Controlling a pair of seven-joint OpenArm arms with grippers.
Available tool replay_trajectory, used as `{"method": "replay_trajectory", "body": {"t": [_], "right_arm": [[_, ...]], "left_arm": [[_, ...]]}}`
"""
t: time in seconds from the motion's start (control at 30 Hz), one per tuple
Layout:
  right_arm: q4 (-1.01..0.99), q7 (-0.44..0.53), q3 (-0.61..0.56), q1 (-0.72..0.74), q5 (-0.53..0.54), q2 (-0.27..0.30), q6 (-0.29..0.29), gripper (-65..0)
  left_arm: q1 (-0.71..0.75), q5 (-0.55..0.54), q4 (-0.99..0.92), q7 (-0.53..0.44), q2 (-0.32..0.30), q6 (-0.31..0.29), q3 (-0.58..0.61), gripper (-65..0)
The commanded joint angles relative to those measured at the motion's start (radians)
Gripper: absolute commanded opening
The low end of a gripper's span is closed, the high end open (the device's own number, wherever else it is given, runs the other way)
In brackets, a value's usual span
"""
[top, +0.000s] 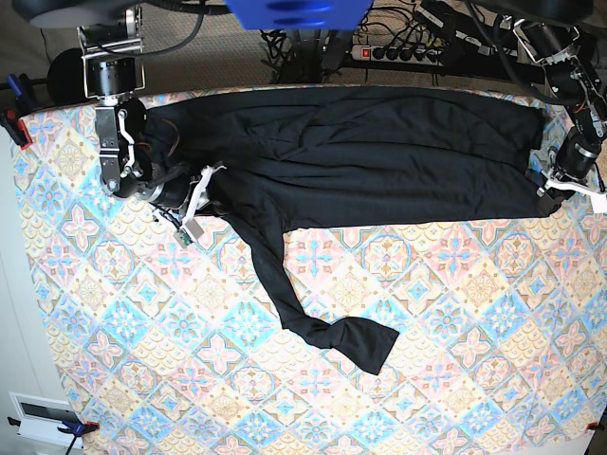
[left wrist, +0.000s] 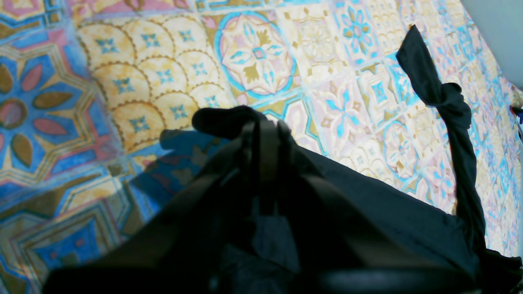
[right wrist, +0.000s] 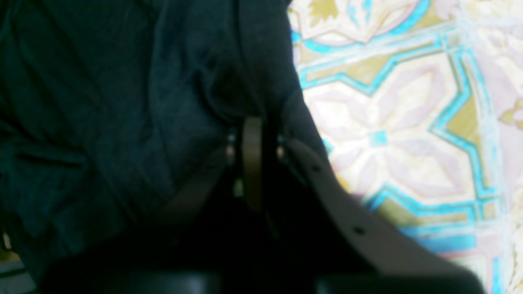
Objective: Layout the t-shirt on the table in an organized manner, then fold the t-shirt properly
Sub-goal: 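Hold the folded shirt edges with both grippers and adjust the right grip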
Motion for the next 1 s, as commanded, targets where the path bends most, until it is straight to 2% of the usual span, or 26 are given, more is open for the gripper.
{"method": "replay_trajectory", "body": {"t": [0.0,0.23,0.47,0.63,0.8,0.9,0.97], "right_arm": [[0.033,-0.011,0.003,0.007,0.000,0.008,0.007,-63.0],[0.255,-0.025,0.003,0.004,0.003,0.013,0.007,-62.5],[0.384,-0.066,0.003,-0.039,0.004,0.030,0.007,-62.5],[0.456,-0.074,0.006,-0.082,0.004,0.032,0.007,-62.5],[0.545,-0.103,0.088,-0.154,0.006,0.032,0.007,-62.5],[0.590,-0.103,0.120,-0.213,0.012,0.032,0.007,-62.5],[0.598,-0.103,0.149,-0.239,0.052,0.032,0.007,-62.5]], "left_arm": [[-0.007,-0.018,0.013,-0.022,-0.022,-0.007,-0.005,-65.0],[-0.007,-0.029,0.019,-0.017,-0.024,-0.007,-0.005,-65.0],[0.000,-0.027,0.068,-0.016,-0.028,-0.007,-0.005,-65.0],[0.014,-0.032,0.167,0.056,-0.028,-0.007,-0.011,-65.0],[0.026,-0.081,0.173,0.062,-0.031,-0.007,-0.014,-65.0],[0.057,-0.139,0.173,0.062,-0.062,-0.007,-0.014,-65.0],[0.059,-0.156,0.173,0.062,-0.063,-0.007,-0.014,-65.0]]}}
